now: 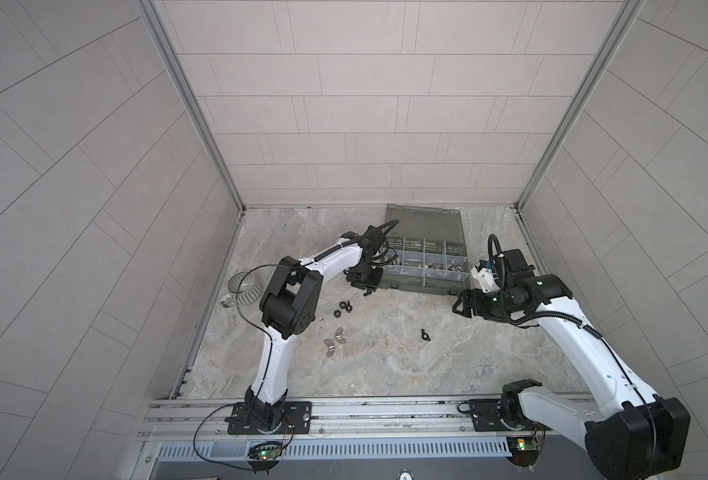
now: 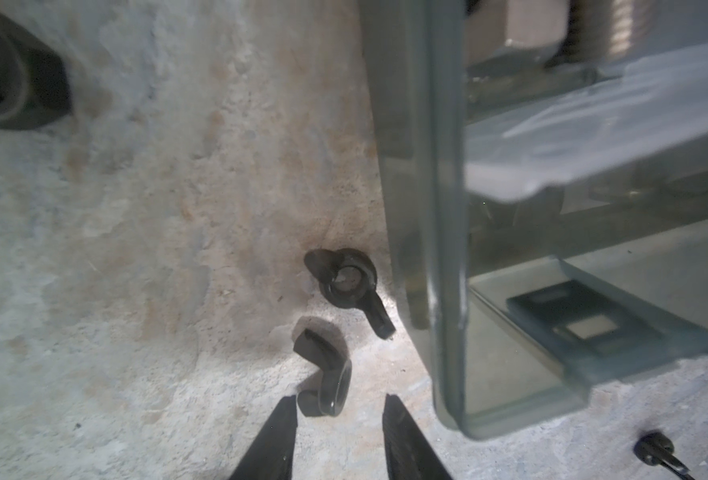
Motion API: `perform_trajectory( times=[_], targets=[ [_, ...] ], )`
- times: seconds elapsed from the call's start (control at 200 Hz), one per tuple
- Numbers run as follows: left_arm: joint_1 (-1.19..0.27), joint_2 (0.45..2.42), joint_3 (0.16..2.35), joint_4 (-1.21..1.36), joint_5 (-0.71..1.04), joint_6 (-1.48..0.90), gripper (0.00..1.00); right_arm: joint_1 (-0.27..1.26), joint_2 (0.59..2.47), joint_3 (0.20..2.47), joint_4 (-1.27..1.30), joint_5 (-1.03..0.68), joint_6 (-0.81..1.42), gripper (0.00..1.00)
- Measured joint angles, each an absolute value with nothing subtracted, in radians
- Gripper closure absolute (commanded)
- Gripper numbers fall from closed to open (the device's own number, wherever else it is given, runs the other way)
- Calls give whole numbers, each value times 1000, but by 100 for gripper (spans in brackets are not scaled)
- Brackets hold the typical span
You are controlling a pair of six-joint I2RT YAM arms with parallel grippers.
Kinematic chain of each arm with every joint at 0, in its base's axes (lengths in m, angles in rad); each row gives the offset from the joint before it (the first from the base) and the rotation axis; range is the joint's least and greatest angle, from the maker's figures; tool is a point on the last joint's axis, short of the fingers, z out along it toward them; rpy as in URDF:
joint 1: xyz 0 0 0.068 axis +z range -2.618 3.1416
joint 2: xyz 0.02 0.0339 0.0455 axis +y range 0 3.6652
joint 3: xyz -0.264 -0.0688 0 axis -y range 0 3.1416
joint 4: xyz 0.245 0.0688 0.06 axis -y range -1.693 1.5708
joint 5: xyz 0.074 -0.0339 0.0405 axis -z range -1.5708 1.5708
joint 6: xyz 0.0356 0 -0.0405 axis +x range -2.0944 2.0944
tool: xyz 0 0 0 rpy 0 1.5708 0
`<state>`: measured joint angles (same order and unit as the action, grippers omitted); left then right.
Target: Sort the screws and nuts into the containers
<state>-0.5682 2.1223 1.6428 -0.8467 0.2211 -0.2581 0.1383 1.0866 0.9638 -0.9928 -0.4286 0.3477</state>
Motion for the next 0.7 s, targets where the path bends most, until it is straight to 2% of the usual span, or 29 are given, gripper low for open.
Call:
perform_trajectory(
  times=[0.7],
  targets=[
    [-562,2137,1609,-806,239,-258,68,138,1087,964,-1000,-418,348,18]
  ],
)
